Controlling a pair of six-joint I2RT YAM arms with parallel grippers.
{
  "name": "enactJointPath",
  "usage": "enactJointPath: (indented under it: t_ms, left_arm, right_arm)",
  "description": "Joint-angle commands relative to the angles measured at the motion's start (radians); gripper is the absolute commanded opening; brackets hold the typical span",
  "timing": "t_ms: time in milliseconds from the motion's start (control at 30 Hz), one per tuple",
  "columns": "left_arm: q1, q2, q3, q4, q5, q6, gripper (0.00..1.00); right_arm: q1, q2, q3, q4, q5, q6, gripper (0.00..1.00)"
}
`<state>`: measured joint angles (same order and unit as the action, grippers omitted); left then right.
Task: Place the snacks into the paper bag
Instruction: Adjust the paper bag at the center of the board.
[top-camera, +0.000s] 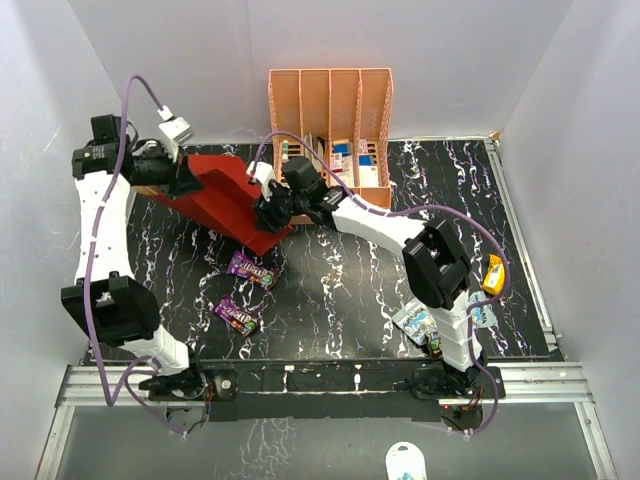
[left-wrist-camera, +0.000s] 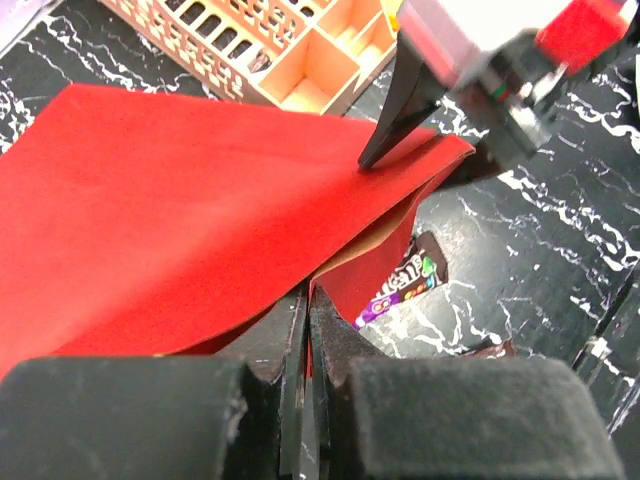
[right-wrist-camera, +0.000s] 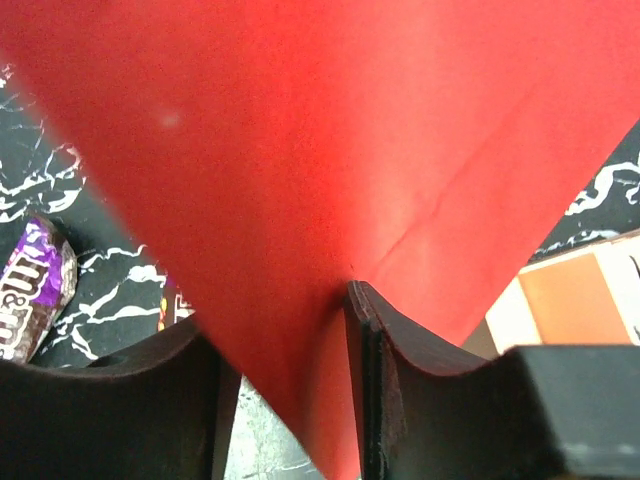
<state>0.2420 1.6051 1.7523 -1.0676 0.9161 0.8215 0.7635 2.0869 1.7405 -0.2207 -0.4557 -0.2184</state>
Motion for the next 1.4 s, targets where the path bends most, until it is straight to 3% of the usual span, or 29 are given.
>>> enactJointPath:
  t_ms: [0,233,433,733,933,1367]
  left_arm:
    - [-0.077,-0.048,0.102,0.162,-0.028,-0.248,0.00]
    - [-0.284,-0.031,0.113,0.245,-0.193,-0.386,0.00]
    - [-0.401,-0.003,0.088,0.308,-0.255,-0.462,0.00]
    - [-0.558,0.036,0.026,0.459,-0.308,-0.550,0.00]
    - [-0.634,0.117,0.112,0.478,-0.361,-0.611,0.00]
    - [-0.704,0.219,0.122,0.575,-0.480,-0.701,0.00]
  right_arm:
    - [-0.002,-0.072,-0.091,0.033,-0.012,0.036,0.46]
    - [-0.005,-0.140,-0.294,0.148,0.000,0.083,0.49]
    - [-0.020,-0.215,-0.504,0.317,0.033,0.201,0.51]
    - [-0.100,-0.254,-0.745,0.639,-0.122,0.415,0.52]
    - [-0.117,-0.266,-0.846,0.793,-0.160,0.504,0.53]
    - [-0.277,-0.379,-0.965,0.789,-0.301,0.442,0.66]
